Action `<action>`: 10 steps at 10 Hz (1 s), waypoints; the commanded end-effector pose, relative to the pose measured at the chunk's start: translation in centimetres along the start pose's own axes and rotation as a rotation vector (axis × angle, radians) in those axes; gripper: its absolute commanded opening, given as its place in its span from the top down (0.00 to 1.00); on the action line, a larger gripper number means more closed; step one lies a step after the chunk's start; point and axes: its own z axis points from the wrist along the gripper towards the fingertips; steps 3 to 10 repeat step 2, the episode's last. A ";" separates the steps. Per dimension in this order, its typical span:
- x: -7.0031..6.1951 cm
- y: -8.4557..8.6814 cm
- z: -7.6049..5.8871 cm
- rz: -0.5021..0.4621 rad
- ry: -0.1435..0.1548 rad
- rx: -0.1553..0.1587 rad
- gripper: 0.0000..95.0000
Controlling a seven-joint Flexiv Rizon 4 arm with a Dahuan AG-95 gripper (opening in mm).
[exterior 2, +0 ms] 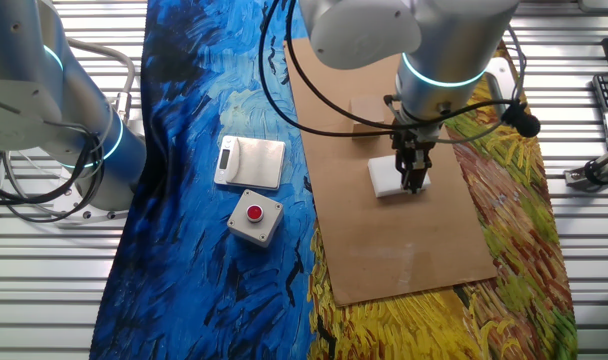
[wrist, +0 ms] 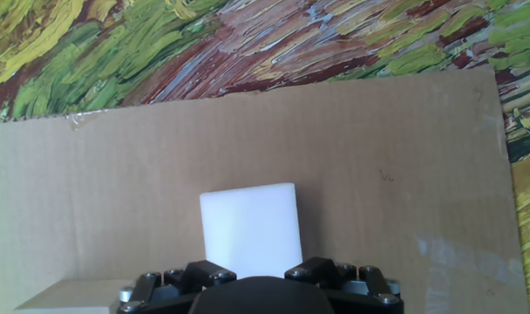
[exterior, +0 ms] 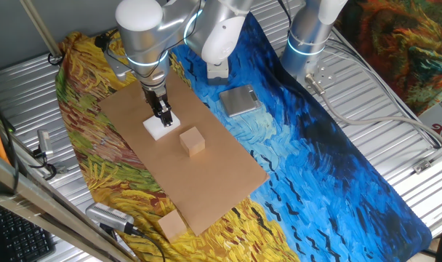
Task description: Clean the tabletop with a sponge
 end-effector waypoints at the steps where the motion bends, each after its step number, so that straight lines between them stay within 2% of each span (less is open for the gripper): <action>1: 0.0 0.0 0.0 0.002 0.002 0.000 0.20; 10: 0.0 0.0 0.0 0.002 0.002 0.000 0.20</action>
